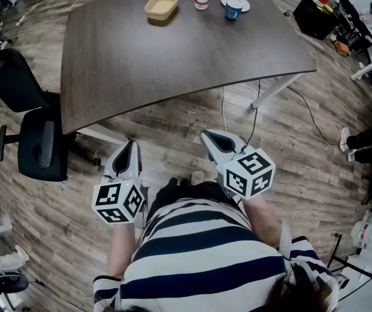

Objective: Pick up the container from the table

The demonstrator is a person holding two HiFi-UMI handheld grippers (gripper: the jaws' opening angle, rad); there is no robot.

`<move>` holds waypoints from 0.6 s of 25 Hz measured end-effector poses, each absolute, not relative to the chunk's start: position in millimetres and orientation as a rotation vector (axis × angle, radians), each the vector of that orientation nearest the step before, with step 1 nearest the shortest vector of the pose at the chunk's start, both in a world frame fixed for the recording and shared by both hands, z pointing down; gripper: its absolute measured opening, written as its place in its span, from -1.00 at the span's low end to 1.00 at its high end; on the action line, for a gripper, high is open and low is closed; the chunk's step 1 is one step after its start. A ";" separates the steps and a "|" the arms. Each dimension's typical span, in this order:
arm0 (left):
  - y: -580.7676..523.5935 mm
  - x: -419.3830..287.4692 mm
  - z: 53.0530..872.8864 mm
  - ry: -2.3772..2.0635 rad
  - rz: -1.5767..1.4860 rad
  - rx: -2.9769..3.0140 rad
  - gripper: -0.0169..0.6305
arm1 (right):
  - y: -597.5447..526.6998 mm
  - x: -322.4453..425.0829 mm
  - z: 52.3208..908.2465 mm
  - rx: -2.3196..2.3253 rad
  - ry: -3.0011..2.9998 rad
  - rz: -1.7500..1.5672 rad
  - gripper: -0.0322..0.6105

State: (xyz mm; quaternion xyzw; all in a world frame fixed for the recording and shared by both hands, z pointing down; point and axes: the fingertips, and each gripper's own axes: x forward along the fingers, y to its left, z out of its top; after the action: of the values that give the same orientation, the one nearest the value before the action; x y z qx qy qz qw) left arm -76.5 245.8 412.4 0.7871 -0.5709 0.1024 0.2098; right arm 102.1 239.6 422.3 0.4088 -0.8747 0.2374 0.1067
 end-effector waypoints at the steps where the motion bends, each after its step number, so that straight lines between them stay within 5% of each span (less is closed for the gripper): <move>1: 246.0 -74.6 412.5 -1.585 0.284 2.193 -0.95 | 239.5 102.4 423.8 1.202 -2.573 0.701 -0.91; 15: 217.6 -33.3 419.3 -1.561 0.270 2.168 -0.95 | 207.6 139.2 438.6 1.157 -2.565 0.712 -0.91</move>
State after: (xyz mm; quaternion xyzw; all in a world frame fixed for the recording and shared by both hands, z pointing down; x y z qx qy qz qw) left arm -33.3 217.6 419.3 0.7863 -0.5664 0.0981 0.2263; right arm 139.2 207.6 438.6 0.3957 -0.8775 0.2434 0.1192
